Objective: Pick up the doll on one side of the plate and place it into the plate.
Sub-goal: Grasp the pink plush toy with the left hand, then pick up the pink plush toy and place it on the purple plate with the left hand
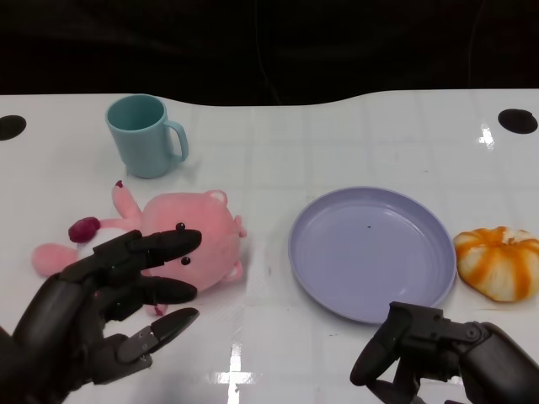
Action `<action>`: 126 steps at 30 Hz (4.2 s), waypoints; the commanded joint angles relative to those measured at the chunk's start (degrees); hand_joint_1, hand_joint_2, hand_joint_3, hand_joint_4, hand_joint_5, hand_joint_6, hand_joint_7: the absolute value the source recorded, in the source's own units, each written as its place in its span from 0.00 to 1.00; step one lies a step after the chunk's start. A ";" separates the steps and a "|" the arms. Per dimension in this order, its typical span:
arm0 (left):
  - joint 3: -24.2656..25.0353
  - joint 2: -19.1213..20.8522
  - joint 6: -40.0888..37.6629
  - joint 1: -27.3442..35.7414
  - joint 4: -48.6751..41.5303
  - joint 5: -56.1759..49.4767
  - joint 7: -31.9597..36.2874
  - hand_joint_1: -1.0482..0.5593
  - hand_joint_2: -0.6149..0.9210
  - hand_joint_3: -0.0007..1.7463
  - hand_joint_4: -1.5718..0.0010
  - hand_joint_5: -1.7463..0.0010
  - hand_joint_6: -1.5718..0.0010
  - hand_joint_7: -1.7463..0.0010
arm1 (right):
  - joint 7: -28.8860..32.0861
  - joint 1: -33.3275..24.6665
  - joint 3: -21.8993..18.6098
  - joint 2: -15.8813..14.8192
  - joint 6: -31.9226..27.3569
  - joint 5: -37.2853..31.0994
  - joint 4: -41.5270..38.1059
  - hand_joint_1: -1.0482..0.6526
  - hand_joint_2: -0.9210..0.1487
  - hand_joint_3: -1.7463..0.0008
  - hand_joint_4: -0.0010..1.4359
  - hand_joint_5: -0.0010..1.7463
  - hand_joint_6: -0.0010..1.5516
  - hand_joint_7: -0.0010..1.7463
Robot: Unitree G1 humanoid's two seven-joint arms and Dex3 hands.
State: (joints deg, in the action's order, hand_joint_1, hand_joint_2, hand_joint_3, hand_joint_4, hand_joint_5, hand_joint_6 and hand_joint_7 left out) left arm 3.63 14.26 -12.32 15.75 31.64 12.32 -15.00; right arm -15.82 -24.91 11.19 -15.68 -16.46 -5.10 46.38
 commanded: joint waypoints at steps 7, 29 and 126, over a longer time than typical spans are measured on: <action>-0.43 4.83 4.34 -3.58 -0.31 -14.72 1.55 0.26 1.00 0.09 0.93 0.54 0.77 0.93 | 0.41 0.14 -0.04 -0.02 -0.23 -0.19 0.34 0.47 0.00 0.80 0.46 0.91 0.39 0.75; -9.65 17.31 -0.24 -19.02 -9.26 -57.04 -2.76 0.24 1.00 0.02 1.00 0.65 0.80 0.99 | 0.52 -0.53 0.02 0.17 -1.64 0.22 1.74 0.47 0.00 0.80 0.46 0.90 0.39 0.74; -25.70 -10.69 1.65 -52.32 -54.86 -42.01 12.43 0.54 0.67 0.72 0.36 0.00 0.49 0.00 | 1.33 -2.39 2.39 -0.05 -3.18 -1.31 3.48 0.48 0.00 0.80 0.46 0.90 0.38 0.74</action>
State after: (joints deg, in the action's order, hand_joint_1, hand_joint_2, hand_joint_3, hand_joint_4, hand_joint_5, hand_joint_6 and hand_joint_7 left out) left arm -21.85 4.16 -10.09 -34.27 -22.23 -29.11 -3.10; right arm -14.55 -27.31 13.60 -15.40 -19.28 -6.36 48.91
